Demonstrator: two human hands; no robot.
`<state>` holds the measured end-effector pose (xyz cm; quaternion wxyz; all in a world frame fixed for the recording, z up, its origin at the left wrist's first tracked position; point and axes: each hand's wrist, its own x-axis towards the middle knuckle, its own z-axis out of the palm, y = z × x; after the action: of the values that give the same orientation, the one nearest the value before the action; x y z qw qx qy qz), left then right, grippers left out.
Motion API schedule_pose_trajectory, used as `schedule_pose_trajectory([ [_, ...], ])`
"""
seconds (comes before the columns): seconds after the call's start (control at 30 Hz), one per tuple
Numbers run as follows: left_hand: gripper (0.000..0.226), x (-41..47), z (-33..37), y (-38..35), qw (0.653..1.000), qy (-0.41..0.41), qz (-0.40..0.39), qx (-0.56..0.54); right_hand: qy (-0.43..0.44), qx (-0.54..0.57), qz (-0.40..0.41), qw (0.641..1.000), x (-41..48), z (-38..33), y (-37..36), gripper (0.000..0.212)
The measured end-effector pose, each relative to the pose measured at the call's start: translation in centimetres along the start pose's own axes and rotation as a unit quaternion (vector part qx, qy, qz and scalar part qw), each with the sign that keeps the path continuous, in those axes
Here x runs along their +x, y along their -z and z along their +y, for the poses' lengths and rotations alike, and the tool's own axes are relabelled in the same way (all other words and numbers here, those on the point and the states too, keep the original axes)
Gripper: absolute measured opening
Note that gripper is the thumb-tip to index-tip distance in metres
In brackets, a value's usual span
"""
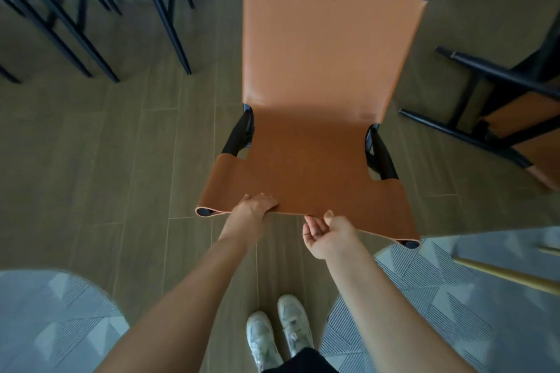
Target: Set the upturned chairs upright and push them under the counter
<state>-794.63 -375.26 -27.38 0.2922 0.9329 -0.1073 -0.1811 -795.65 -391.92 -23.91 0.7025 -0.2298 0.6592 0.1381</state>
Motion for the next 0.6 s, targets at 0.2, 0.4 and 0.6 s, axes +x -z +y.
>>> schedule_pose_trajectory([
  [0.2, 0.031, 4.9, 4.0, 4.9, 0.997, 0.039, 0.072, 0.000, 0.007, -0.011, -0.068, 0.998, -2.9, -5.4, -3.4, 0.012],
  [0.4, 0.029, 9.6, 6.7, 8.8, 0.995, 0.056, 0.085, -0.007, 0.043, -0.046, -0.137, 0.989, -4.9, -10.1, -7.3, 0.013],
  [0.6, 0.029, 14.4, 7.4, 13.4, 0.999, 0.006, 0.039, -0.007, 0.108, -0.068, -0.135, 0.983, -6.2, -13.8, -11.4, 0.017],
])
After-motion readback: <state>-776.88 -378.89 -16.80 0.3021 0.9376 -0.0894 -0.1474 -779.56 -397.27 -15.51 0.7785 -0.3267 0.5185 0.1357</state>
